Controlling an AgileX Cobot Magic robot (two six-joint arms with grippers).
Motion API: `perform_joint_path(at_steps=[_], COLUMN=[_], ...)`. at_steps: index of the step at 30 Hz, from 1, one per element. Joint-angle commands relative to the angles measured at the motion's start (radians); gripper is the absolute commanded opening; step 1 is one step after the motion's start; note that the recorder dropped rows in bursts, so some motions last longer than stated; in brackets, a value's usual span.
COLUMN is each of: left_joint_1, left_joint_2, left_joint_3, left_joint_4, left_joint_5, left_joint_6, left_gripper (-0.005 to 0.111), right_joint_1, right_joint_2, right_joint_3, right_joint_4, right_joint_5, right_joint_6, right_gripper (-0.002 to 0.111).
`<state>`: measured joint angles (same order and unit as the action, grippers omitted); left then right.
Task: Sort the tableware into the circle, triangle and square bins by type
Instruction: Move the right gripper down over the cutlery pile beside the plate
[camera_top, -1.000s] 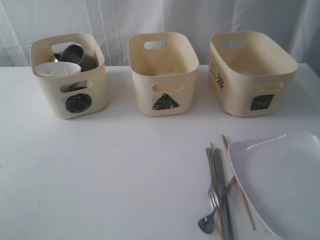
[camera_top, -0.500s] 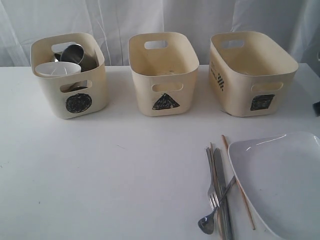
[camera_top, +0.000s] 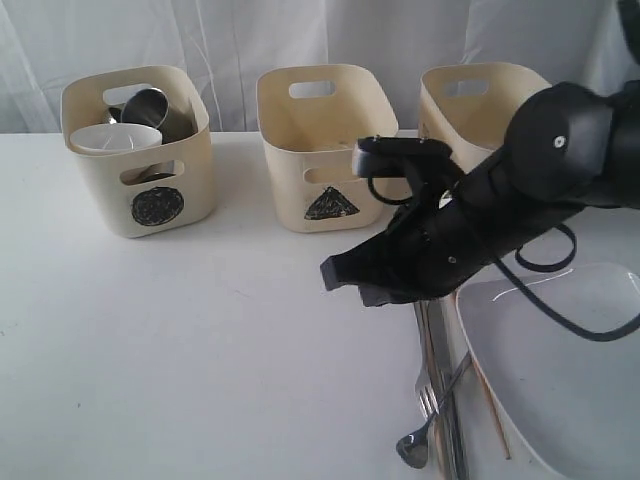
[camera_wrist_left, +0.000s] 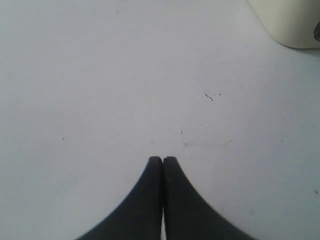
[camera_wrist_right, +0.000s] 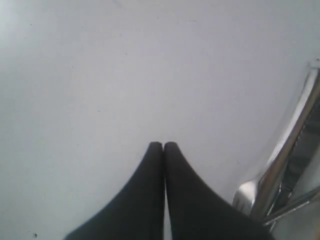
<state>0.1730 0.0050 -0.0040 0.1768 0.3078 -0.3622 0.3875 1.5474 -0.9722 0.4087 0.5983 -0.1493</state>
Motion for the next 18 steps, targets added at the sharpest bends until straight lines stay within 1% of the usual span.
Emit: perform_joint_path(at_steps=[1, 4, 6, 8, 11, 12, 14, 15, 16, 18], left_joint_1=[0.000, 0.000, 0.000, 0.000, 0.000, 0.000, 0.000, 0.000, 0.000, 0.000], left_joint_2=[-0.005, -0.005, -0.005, -0.005, -0.005, -0.005, -0.005, -0.005, -0.005, -0.005], left_joint_3=[0.004, 0.004, 0.004, 0.004, 0.004, 0.004, 0.004, 0.004, 0.004, 0.004], left_joint_4=[-0.003, -0.003, -0.003, -0.003, -0.003, -0.003, -0.003, -0.003, -0.003, -0.003], left_joint_5=[0.007, 0.007, 0.007, 0.007, 0.007, 0.007, 0.007, 0.007, 0.007, 0.007], left_joint_6=[0.001, 0.001, 0.001, 0.001, 0.001, 0.001, 0.001, 0.001, 0.001, 0.001], left_gripper=[0.000, 0.000, 0.000, 0.000, 0.000, 0.000, 0.000, 0.000, 0.000, 0.000], right_joint_1=[0.028, 0.028, 0.028, 0.028, 0.028, 0.028, 0.028, 0.028, 0.030, 0.030], right_joint_2=[0.010, 0.010, 0.012, 0.012, 0.012, 0.012, 0.015, 0.019, 0.019, 0.020], right_joint_3=[-0.004, -0.004, -0.004, -0.004, -0.004, -0.004, -0.004, 0.000, 0.007, 0.031], right_joint_4=[-0.053, -0.127, -0.152, -0.148, -0.144, -0.144, -0.144, -0.136, -0.136, -0.145], right_joint_5=[-0.050, -0.112, -0.125, -0.069, 0.093, 0.144, 0.235, 0.281, 0.284, 0.211], right_joint_6=[0.015, 0.015, 0.015, 0.015, 0.023, 0.023, 0.052, 0.117, 0.130, 0.133], right_gripper=[0.000, 0.001, 0.007, 0.019, 0.037, 0.041, 0.042, 0.040, 0.039, 0.037])
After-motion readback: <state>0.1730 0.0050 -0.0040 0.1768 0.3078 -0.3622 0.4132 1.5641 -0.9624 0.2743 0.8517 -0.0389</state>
